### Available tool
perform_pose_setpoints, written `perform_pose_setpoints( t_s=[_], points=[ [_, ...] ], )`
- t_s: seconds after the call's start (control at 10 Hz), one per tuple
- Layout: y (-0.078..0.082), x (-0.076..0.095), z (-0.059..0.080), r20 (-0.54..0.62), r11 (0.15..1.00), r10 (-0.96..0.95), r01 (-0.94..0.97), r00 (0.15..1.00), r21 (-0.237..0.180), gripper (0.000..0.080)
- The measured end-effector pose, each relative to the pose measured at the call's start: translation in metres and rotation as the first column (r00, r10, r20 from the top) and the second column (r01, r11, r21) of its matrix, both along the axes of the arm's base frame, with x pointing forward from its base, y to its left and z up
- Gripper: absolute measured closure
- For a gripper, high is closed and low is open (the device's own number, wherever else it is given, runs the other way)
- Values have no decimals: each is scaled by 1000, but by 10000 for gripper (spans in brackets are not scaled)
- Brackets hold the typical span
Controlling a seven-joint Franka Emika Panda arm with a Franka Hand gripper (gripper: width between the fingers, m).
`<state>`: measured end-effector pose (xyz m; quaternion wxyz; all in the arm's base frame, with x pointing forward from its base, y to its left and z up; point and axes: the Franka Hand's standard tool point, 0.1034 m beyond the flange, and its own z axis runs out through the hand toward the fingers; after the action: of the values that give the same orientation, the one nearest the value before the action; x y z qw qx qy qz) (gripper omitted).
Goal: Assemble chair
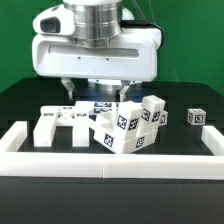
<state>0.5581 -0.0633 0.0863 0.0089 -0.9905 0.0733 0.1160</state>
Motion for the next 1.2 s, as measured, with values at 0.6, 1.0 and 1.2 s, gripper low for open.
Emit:
perform_pose_setpoints(
  t_s=[0.6,1.0,1.2],
  points=[
    [16,13,-12,-2,1000,5,-5,1000,-8,150],
    [19,16,-13,0,1000,7,-7,1000,-9,150],
    [19,16,-13,-1,1000,7,-7,1000,-9,150]
  ],
)
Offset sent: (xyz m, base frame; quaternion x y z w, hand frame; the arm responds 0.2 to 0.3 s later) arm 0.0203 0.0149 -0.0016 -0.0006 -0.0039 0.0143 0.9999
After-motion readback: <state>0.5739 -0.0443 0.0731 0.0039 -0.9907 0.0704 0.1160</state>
